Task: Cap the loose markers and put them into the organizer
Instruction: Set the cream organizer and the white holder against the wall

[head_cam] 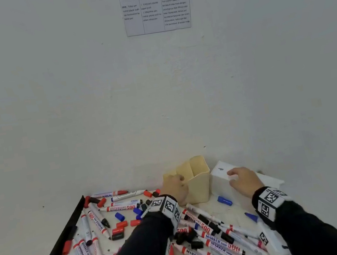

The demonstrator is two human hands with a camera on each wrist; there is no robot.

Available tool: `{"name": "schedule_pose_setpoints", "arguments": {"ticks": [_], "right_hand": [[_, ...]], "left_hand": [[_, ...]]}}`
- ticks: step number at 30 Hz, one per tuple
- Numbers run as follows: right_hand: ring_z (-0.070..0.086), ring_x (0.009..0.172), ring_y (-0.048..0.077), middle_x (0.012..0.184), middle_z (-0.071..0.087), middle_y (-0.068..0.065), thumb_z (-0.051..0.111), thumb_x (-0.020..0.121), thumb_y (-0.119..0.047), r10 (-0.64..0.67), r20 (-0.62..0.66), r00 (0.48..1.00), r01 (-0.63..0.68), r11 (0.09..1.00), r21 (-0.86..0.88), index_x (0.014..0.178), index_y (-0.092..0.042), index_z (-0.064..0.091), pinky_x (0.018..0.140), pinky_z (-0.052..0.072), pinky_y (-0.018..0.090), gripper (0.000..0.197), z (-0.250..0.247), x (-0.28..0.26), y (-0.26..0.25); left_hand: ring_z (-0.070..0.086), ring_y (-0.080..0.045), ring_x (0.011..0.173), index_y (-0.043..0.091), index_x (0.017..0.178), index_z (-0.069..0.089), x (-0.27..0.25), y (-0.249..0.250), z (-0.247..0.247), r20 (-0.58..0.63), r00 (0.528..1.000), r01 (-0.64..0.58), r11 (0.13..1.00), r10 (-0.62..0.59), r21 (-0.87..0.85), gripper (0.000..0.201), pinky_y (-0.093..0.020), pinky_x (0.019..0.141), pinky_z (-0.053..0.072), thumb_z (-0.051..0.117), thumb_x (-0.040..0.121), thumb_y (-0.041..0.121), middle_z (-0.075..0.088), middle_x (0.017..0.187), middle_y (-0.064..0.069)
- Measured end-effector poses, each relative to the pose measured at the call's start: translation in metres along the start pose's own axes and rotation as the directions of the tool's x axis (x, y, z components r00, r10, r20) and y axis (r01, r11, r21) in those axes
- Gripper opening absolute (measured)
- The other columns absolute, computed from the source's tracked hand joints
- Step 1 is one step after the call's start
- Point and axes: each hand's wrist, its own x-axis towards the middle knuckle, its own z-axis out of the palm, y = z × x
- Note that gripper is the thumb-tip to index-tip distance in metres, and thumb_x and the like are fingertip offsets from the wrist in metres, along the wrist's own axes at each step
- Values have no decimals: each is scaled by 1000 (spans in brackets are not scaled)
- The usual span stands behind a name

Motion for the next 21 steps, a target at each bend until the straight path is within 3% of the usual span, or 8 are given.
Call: {"name": "schedule_pose_setpoints", "arguments": {"ticks": [4, 6, 8, 12, 16, 21], "right_hand": [[25, 137, 27, 153, 20, 5, 60, 81, -39, 165, 73, 984, -134, 938, -321, 143, -28, 26, 111, 24, 41, 71, -11, 18, 17], [16, 139, 31, 154, 11, 5, 63, 77, -47, 212, 118, 970, -153, 911, -383, 145, -34, 13, 111, 20, 46, 86, -11, 26, 26], [18, 138, 31, 151, 18, 5, 66, 73, -53, 229, 143, 963, -149, 892, -426, 145, -36, 8, 109, 20, 49, 94, -9, 32, 33], [34, 128, 25, 140, 37, 1, 70, 69, -50, 212, 140, 967, -141, 905, -402, 143, -34, 13, 105, 27, 47, 95, -2, 39, 41], [37, 125, 24, 135, 41, -1, 74, 65, -46, 207, 149, 967, -135, 912, -388, 139, -34, 18, 102, 29, 45, 93, -3, 40, 40], [35, 126, 26, 131, 42, -1, 77, 62, -39, 212, 152, 966, -137, 908, -396, 135, -33, 21, 101, 29, 45, 92, -3, 39, 36]], "left_hand": [[33, -27, 133, 13, 144, 26, 29, -4, -4, -3, 1000, 10, 990, -9, 143, 49, -40, 109, 32, 34, 96, 21, 30, 147, -9], [34, -27, 134, 13, 145, 21, 44, -5, -6, 8, 1000, -6, 981, 5, 194, 51, -41, 108, 33, 33, 96, 20, 29, 149, -9], [37, -27, 132, 13, 145, 22, 55, -6, -8, 25, 1000, -20, 969, 14, 247, 50, -42, 107, 34, 34, 96, 18, 32, 147, -9], [47, -27, 122, 13, 136, 36, 70, -8, -5, 39, 998, -67, 947, 58, 314, 41, -40, 102, 39, 37, 95, 11, 42, 138, -7], [49, -25, 118, 16, 132, 41, 79, -11, -1, -49, 994, -78, 952, 97, 297, 39, -38, 99, 43, 39, 94, 7, 45, 133, -5], [54, -26, 109, 13, 119, 53, 92, -8, -1, -69, 993, -68, 950, 93, 305, 30, -35, 94, 46, 35, 95, 8, 53, 122, -9]]}}
